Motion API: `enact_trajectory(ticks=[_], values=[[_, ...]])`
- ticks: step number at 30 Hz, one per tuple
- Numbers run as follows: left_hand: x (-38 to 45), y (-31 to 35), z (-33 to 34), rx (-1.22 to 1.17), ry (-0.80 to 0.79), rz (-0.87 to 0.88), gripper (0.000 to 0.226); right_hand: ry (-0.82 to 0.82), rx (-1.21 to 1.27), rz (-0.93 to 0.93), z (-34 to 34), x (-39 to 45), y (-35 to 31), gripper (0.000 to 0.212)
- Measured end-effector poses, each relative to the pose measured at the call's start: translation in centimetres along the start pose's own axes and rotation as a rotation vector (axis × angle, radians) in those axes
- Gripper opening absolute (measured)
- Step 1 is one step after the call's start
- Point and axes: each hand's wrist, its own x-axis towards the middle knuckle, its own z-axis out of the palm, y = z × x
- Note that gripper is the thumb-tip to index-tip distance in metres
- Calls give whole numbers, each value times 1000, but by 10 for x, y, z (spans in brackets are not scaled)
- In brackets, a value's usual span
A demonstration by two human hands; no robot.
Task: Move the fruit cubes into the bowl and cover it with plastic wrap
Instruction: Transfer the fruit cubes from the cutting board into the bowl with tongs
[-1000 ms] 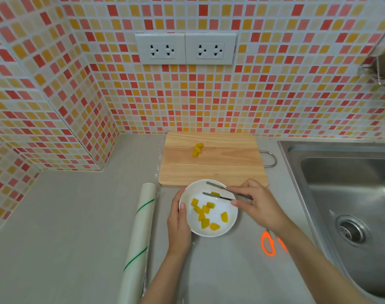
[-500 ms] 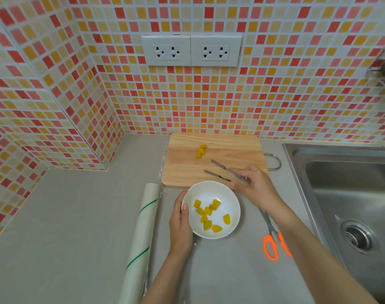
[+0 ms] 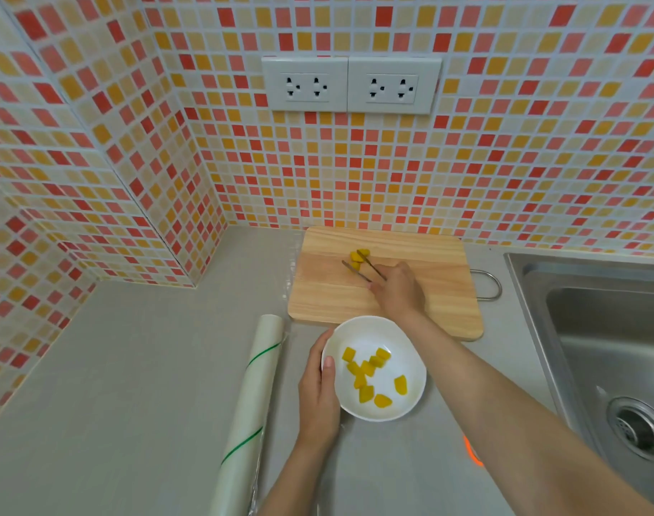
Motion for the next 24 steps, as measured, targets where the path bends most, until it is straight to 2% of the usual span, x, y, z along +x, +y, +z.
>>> enact_trajectory(ticks=[8,17,20,24], values=[[0,1,0,22,-7,10,33,70,31,104,-3,-1,17,31],[-1,1,0,25,-7,17,32,133,215,-134,-40,-65,31,32],[-1,2,0,24,-9,18,32,66,269,-201,-50,-102,40,32],[-1,2,0,36,-17,17,33,-67,223,-229,-58,-137,51,37]])
